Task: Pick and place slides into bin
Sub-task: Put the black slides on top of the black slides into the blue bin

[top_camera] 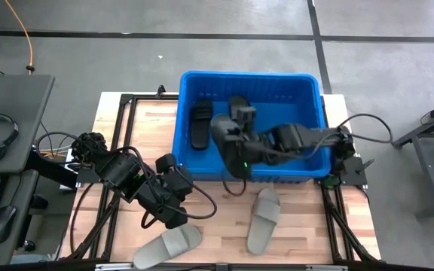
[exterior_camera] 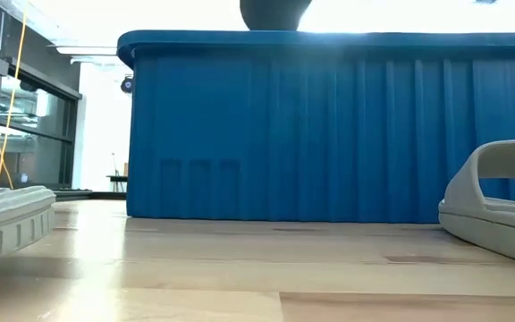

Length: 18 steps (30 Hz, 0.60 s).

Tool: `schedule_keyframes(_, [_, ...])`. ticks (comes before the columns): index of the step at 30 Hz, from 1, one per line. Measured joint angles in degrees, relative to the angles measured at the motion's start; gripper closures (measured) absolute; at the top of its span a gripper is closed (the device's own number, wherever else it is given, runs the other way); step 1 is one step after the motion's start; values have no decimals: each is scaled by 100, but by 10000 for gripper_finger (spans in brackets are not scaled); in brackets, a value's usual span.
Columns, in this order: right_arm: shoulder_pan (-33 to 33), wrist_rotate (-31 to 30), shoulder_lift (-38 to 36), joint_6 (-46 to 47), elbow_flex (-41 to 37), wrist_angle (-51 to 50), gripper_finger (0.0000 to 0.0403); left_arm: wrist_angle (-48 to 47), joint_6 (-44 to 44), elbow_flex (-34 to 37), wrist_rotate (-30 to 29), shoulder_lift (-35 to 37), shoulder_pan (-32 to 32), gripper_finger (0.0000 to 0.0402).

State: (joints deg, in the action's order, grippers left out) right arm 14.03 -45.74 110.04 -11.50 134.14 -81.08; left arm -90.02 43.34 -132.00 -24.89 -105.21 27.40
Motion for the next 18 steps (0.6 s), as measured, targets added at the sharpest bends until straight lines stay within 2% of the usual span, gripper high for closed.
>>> schedule_keyframes(5, [-602, 130, 0, -106, -4, 491, 403, 2, -941, 0, -818, 0, -7, 394])
schedule_keyframes(10, [-1033, 174, 11, -85, -4, 559, 403, 0, -2558, 0, -2456, 0, -7, 394])
schedule_keyframes(12, [-1155, 303, 22, -5, -4, 530, 403, 2, -3093, 0, -2913, 0, -21, 393])
schedule_keyframes(15, [-1279, 427, 24, 90, -6, 518, 403, 2, -3898, 0, -2762, 0, -193, 374])
schedule_keyframes(18, [-1327, 430, 24, 96, -6, 550, 403, 2, -4388, 0, -2333, 0, -517, 327])
